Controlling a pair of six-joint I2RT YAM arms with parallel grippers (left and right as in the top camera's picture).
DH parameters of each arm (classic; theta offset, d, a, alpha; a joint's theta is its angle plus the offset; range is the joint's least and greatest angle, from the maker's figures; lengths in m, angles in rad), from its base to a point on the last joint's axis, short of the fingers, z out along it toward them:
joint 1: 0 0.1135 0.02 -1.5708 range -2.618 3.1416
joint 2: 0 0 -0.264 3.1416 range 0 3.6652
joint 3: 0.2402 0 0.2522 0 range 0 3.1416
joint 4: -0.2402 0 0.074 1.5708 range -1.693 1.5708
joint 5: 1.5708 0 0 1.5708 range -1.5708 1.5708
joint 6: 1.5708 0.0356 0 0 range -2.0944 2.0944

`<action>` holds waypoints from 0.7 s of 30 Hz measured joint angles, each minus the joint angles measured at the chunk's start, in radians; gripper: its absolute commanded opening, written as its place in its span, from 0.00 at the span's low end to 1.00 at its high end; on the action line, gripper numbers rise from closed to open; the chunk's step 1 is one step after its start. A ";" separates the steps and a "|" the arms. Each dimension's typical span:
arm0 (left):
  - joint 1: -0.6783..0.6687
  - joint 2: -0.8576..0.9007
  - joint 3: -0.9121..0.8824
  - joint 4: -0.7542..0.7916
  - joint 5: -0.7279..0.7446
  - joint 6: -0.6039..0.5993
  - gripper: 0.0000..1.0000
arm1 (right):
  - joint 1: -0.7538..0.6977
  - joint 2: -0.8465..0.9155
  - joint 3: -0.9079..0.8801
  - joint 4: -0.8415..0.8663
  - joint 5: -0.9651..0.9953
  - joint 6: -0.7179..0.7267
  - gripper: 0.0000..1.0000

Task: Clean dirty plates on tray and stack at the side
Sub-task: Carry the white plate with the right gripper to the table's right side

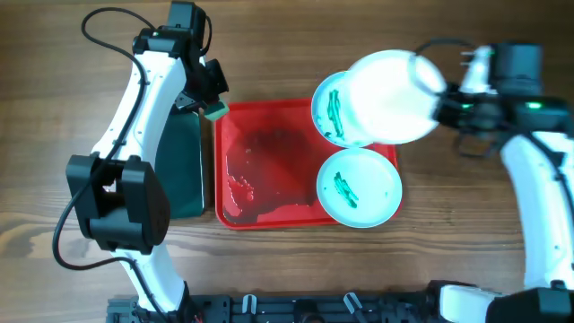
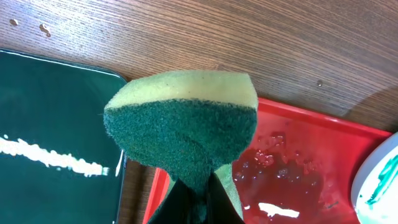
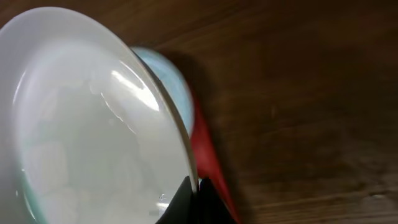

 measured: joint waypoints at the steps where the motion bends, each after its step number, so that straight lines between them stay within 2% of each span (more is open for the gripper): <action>1: -0.002 0.000 0.000 -0.003 0.000 0.000 0.04 | -0.056 0.000 -0.002 0.000 0.002 -0.005 0.04; 4: -0.008 0.000 0.000 -0.008 0.000 0.000 0.04 | -0.200 0.000 -0.042 0.028 0.037 -0.011 0.04; 9: -0.010 0.000 0.000 -0.007 0.000 0.000 0.04 | -0.359 0.000 -0.270 0.185 0.085 0.010 0.04; 14: -0.010 0.000 0.000 -0.008 0.000 0.000 0.04 | -0.376 0.003 -0.522 0.446 0.099 0.079 0.05; 15: -0.010 0.000 0.000 -0.008 0.000 0.000 0.04 | -0.376 0.004 -0.555 0.500 0.099 0.085 0.08; 19: -0.010 0.000 0.000 -0.002 0.000 0.000 0.04 | -0.376 0.012 -0.600 0.594 0.098 0.105 0.43; 21: -0.010 0.000 0.000 0.003 0.000 0.000 0.04 | -0.376 0.013 -0.596 0.601 0.076 0.095 0.47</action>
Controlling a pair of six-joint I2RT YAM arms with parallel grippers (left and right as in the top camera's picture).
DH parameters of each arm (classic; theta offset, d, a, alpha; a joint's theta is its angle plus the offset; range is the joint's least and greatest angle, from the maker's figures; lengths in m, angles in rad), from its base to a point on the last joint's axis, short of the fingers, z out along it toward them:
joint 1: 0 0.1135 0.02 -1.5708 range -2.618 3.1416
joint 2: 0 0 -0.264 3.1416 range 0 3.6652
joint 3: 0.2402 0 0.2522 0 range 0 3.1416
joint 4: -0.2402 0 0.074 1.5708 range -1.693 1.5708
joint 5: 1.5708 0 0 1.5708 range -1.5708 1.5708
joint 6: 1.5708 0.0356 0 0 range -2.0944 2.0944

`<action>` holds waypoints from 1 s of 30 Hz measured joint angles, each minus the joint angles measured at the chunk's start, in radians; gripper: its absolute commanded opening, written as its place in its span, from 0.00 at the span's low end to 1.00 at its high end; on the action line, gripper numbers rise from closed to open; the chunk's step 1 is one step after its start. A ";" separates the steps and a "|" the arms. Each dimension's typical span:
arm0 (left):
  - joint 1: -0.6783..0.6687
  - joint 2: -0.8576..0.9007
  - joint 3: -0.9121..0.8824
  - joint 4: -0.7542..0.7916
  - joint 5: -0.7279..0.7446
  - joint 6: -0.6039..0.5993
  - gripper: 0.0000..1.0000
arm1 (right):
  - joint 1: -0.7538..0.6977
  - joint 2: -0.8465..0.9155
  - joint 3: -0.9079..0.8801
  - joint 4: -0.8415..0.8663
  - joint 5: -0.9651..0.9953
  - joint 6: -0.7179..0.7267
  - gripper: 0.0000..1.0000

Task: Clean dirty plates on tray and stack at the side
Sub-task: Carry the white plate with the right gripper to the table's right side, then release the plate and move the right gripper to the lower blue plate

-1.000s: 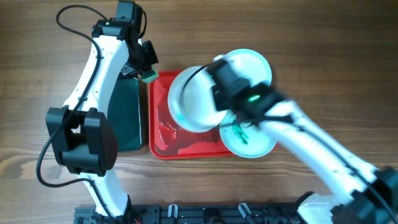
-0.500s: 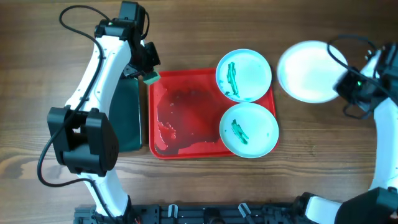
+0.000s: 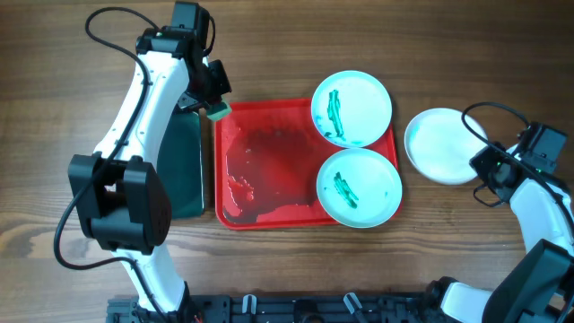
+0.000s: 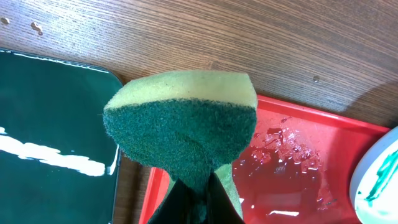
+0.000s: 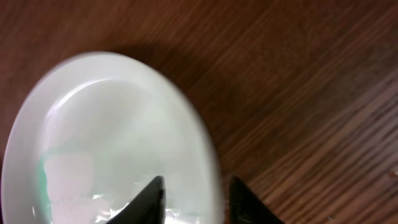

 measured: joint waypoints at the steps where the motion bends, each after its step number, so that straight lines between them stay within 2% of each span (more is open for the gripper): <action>1: 0.000 0.000 0.000 0.001 0.000 0.000 0.04 | 0.000 0.000 0.008 -0.024 -0.026 -0.008 0.48; 8: 0.000 0.000 0.000 0.002 0.000 0.000 0.04 | 0.052 -0.047 0.277 -0.528 -0.301 -0.172 0.47; 12: 0.000 0.000 0.000 0.001 0.000 0.000 0.04 | 0.183 -0.051 0.256 -0.616 -0.318 -0.232 0.47; 18: 0.000 0.000 0.000 0.002 0.000 0.000 0.04 | 0.351 -0.051 0.122 -0.569 -0.257 -0.214 0.46; 20: 0.000 0.000 0.000 0.002 0.000 0.000 0.04 | 0.363 -0.051 0.071 -0.468 -0.234 -0.206 0.42; 24: 0.000 0.000 0.000 0.001 0.000 0.000 0.04 | 0.385 -0.051 -0.021 -0.319 -0.219 -0.202 0.41; 26: 0.000 0.000 0.000 0.002 0.000 0.000 0.04 | 0.411 -0.051 -0.058 -0.243 -0.216 -0.200 0.37; 30: 0.000 0.000 0.000 0.001 0.000 0.000 0.04 | 0.455 -0.051 -0.062 -0.163 -0.214 -0.196 0.22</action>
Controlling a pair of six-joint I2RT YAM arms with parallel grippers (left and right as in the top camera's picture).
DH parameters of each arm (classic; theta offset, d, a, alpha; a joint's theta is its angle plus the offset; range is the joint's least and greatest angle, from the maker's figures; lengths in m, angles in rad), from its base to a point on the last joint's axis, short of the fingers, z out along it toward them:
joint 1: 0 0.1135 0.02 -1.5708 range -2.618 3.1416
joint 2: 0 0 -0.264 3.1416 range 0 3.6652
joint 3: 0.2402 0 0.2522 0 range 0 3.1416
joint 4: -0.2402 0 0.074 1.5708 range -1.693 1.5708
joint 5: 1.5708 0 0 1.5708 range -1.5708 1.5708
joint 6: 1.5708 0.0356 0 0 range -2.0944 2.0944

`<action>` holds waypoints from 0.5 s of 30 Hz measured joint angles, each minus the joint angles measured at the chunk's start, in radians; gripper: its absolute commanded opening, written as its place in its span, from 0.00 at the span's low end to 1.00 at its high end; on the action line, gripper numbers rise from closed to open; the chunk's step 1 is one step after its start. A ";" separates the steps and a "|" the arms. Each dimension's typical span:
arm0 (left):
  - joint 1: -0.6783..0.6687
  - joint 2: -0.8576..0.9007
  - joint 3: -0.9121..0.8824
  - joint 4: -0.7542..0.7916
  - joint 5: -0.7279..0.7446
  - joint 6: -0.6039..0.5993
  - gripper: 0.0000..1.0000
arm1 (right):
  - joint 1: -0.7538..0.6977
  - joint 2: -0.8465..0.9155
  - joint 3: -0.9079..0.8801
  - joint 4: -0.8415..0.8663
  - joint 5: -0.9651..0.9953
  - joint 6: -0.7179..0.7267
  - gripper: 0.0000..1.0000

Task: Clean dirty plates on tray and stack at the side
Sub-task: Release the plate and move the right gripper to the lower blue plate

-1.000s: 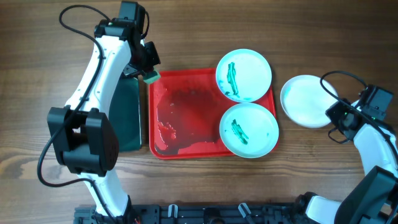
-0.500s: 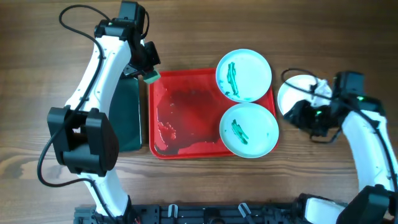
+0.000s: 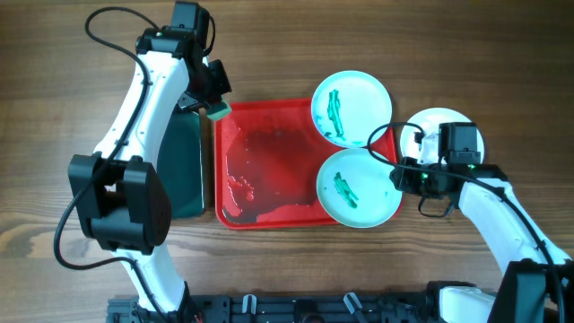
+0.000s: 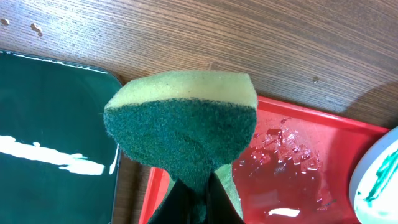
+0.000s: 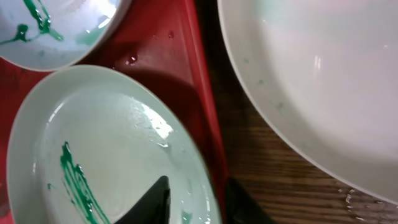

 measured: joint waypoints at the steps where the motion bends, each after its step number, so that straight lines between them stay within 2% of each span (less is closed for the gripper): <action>1: 0.000 0.000 0.000 -0.001 0.000 0.000 0.04 | 0.014 0.000 0.000 0.010 0.000 -0.001 0.22; 4: 0.000 0.000 0.000 -0.004 0.000 0.000 0.04 | 0.045 0.000 0.000 0.010 0.003 0.000 0.20; 7: 0.000 0.000 0.000 -0.004 0.000 0.000 0.04 | 0.051 0.008 0.000 0.010 0.008 0.000 0.14; 10: 0.000 0.000 0.000 -0.004 0.000 0.000 0.04 | 0.071 0.018 0.000 0.003 0.006 0.000 0.14; 15: 0.000 0.000 0.000 -0.004 0.000 0.000 0.04 | 0.221 0.019 0.000 0.003 -0.001 0.031 0.09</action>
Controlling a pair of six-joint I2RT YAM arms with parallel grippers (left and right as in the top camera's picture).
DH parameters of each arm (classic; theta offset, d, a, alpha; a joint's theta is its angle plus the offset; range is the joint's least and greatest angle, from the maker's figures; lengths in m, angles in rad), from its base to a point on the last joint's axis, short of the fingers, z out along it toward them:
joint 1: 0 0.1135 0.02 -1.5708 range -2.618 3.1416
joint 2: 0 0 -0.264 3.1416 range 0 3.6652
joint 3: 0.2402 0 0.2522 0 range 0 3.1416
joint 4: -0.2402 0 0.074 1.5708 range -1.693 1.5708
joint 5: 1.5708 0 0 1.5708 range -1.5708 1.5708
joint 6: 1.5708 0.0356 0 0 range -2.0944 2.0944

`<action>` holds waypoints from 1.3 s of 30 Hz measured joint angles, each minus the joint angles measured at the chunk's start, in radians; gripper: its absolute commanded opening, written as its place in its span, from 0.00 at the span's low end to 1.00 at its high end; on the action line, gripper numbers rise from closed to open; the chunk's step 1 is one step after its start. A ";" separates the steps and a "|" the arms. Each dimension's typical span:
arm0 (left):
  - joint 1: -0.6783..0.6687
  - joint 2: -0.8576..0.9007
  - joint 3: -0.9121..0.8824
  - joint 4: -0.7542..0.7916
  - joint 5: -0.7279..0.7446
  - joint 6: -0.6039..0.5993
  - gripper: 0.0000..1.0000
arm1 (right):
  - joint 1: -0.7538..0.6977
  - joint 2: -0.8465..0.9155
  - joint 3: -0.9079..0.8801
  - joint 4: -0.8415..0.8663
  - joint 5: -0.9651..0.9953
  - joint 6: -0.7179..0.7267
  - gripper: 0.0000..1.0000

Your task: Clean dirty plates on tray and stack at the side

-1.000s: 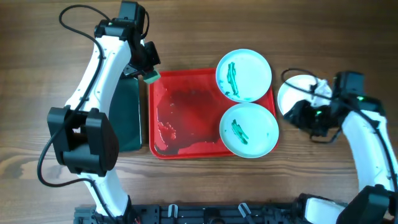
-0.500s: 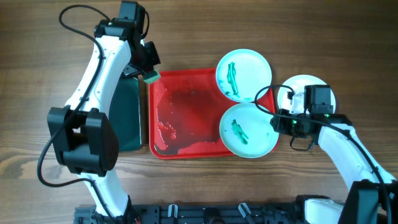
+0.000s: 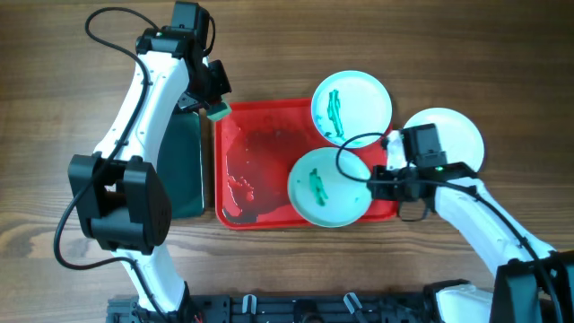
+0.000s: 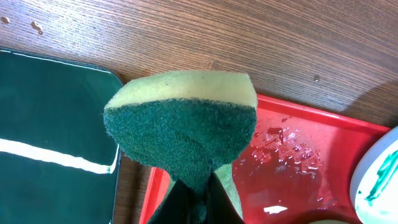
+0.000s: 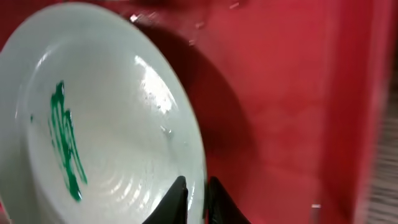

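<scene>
A red tray [image 3: 260, 152], wet in its middle, holds two white plates smeared green. My right gripper [image 3: 375, 184] is shut on the right rim of the nearer dirty plate [image 3: 327, 187], which sits over the tray's middle-right; in the right wrist view that plate [image 5: 99, 124] fills the left, with the gripper [image 5: 196, 193] pinching its edge. The other dirty plate [image 3: 352, 108] lies at the tray's back right corner. A clean white plate [image 3: 448, 135] rests on the table to the right. My left gripper [image 3: 213, 109] is shut on a green-and-yellow sponge [image 4: 180, 134] above the tray's back left corner.
A dark green basin [image 3: 184, 166] stands against the tray's left side, under the left arm. Bare wooden table [image 3: 466, 54] surrounds the tray, and a black rail runs along the front edge.
My right gripper, open at the near dirty plate's rim, has shut on that rim. The plate now sits further left, toward the tray's middle. The left arm and sponge are unchanged.
My right gripper first held a clean white plate up beside the tray. Then that plate lay on the table to the right, with the gripper open at its edge. The gripper then stood open at the near dirty plate's rim and now grips it. The left gripper kept the sponge throughout.
</scene>
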 measured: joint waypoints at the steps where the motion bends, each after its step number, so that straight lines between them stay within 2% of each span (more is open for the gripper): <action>1: 0.000 0.000 0.000 0.000 0.000 0.000 0.04 | 0.039 0.000 0.000 -0.002 0.002 0.011 0.09; 4: 0.000 0.000 0.000 0.000 0.000 0.000 0.04 | 0.113 0.023 0.057 -0.054 0.001 0.031 0.08; 6: 0.000 0.000 0.000 0.000 0.000 0.000 0.04 | 0.169 0.093 0.165 -0.077 -0.019 0.049 0.08; 7: 0.000 0.000 0.000 0.001 0.000 0.000 0.04 | 0.191 0.129 0.203 -0.084 -0.032 0.058 0.17; 8: 0.000 0.000 0.000 -0.001 0.000 0.000 0.04 | 0.213 0.176 0.245 -0.090 -0.052 0.068 0.31; 9: 0.000 0.000 0.000 0.000 0.000 0.000 0.04 | 0.234 0.241 0.293 -0.114 -0.068 0.079 0.39; 11: 0.000 0.000 0.000 0.000 0.000 0.000 0.04 | 0.245 0.330 0.373 -0.196 -0.079 0.092 0.43; 15: 0.000 0.000 0.000 -0.001 0.000 0.000 0.04 | 0.230 0.331 0.555 -0.406 -0.004 0.084 0.49; 16: 0.000 0.000 0.000 -0.001 0.000 0.000 0.04 | 0.227 0.311 0.601 -0.465 0.074 0.070 0.49; 19: 0.000 0.000 0.000 0.000 0.000 0.000 0.04 | 0.227 0.301 0.594 -0.498 0.207 0.037 0.43; 20: 0.000 0.000 0.000 0.000 0.000 0.000 0.04 | 0.227 0.301 0.580 -0.487 0.228 0.026 0.38; 21: 0.000 0.000 0.000 0.000 0.000 0.000 0.04 | 0.227 0.301 0.562 -0.463 0.239 0.019 0.29; 22: 0.000 0.000 0.000 0.000 0.000 0.000 0.04 | 0.227 0.303 0.533 -0.431 0.249 0.016 0.25; 26: 0.000 0.000 0.000 0.001 0.000 0.000 0.04 | 0.227 0.335 0.387 -0.246 0.256 0.013 0.24; 27: 0.000 0.000 0.000 0.001 0.000 0.000 0.04 | 0.227 0.338 0.372 -0.226 0.254 0.009 0.21; 29: 0.000 0.000 0.000 0.008 0.000 0.000 0.04 | 0.227 0.348 0.360 -0.196 0.225 -0.025 0.04; 34: 0.000 0.000 0.000 0.008 0.000 0.000 0.04 | 0.230 0.349 0.392 -0.193 0.091 -0.025 0.04; 39: 0.000 0.000 0.000 0.008 0.000 0.033 0.04 | 0.318 0.387 0.424 0.013 0.034 0.238 0.04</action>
